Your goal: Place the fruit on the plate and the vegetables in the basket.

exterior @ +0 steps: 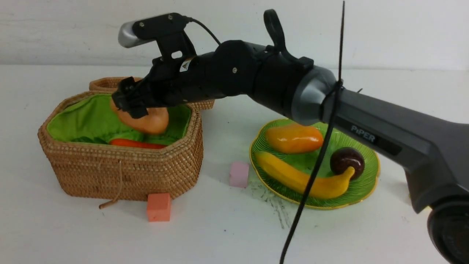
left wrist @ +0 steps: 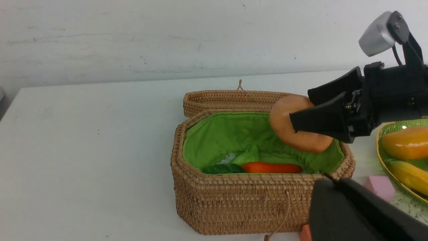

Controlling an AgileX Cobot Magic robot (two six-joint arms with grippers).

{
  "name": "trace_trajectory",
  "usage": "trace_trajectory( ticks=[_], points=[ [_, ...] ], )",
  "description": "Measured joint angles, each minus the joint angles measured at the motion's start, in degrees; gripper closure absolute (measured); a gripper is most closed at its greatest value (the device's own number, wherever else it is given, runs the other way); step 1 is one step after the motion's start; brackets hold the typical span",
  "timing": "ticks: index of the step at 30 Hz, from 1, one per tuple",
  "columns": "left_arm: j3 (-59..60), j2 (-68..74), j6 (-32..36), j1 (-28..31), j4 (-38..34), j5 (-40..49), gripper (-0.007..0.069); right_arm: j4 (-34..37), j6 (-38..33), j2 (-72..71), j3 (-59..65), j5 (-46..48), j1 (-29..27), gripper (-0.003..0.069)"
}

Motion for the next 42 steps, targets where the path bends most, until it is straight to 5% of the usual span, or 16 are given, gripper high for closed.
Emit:
trace_trajectory(
  ticks=[9, 14, 18, 20, 29, 42],
  points=[
    [0.0, 0.0, 0.0, 0.0, -1.54, -1.6, 0.0629, -4.37, 0.72, -8.41, -0.07, 10.07, 0.0, 0.0089],
    [0.0, 0.0, 2.13, 0.0, -10.07, -6.15, 0.0629, -10.18, 8.82, -19.71, -0.35, 28.34, 0.0, 0.0333],
    [0.42, -1.28, 10.08, 0.0, -20.6, -10.7, 0.0629, -17.69, 14.79, -28.38, -0.67, 43.75, 0.06, 0.0592],
    [1.91, -3.6, 13.39, 0.0, -25.27, -13.02, 0.0628, -20.63, 18.29, -31.41, 0.02, 46.43, 0.06, 0.0658],
    [16.91, -22.44, 17.83, 0.0, -35.6, -22.9, 0.0628, -25.73, 31.5, -53.86, 26.2, 47.22, 0.06, 0.0659],
    [33.82, -28.38, 17.4, 0.0, -36.5, -28.43, 0.062, -26.03, 41.45, -76.44, 60.04, 43.31, 0.06, 0.0654]
  ],
)
